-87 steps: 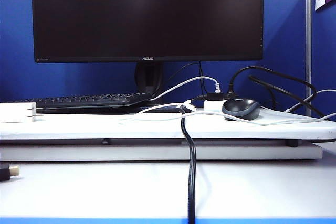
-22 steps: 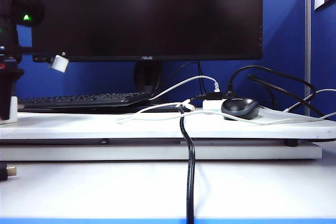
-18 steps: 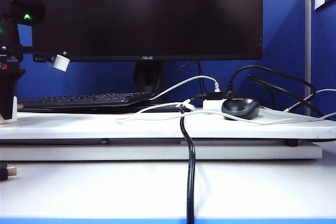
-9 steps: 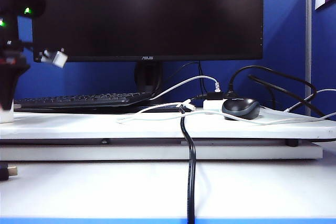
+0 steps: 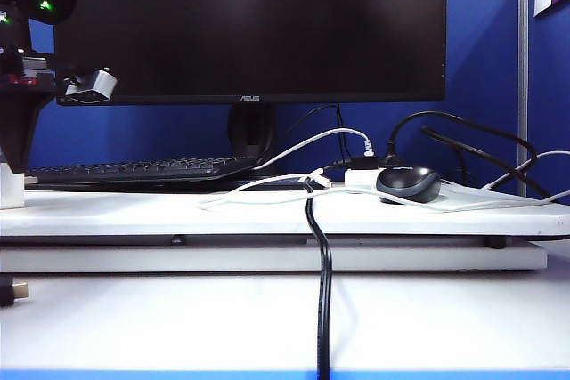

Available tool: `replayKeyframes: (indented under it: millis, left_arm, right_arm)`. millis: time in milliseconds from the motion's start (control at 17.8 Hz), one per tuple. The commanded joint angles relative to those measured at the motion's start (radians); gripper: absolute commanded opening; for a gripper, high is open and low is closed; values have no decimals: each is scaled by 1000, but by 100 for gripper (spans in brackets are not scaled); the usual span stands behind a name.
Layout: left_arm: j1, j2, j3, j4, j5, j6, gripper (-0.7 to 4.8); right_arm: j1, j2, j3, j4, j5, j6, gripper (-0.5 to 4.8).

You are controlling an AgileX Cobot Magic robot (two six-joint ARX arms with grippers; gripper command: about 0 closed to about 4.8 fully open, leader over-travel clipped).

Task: Pick up the Type-C charging cable and the charging base, insert one end of the Type-C charger into the corresponding slot on the base, and finally place the plugged-in charger back on the table.

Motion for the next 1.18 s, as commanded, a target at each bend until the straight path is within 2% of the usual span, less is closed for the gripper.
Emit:
replayKeyframes:
  millis: [56, 224, 281, 954, 1066, 1179]
  left_arm:
    - [0, 1, 0, -5, -16, -18, 318]
    - [0, 19, -3, -29, -24, 12, 318]
    - [0, 43, -4, -29, -23, 12, 317]
    - [0, 68, -17, -5, -24, 11, 308]
    - [0, 74, -21, 1, -30, 10, 284]
    - [0, 76, -23, 13, -35, 11, 227]
  right_arm:
    - [1, -3, 3, 8, -6, -6, -1]
    - [1, -3, 3, 8, -6, -6, -1]
    - [1, -3, 3, -38, -6, -6, -1]
    - [1, -3, 3, -36, -6, -6, -1]
    - [1, -3, 3, -36, -6, -6, -1]
    - [1, -3, 3, -36, -6, -6, -1]
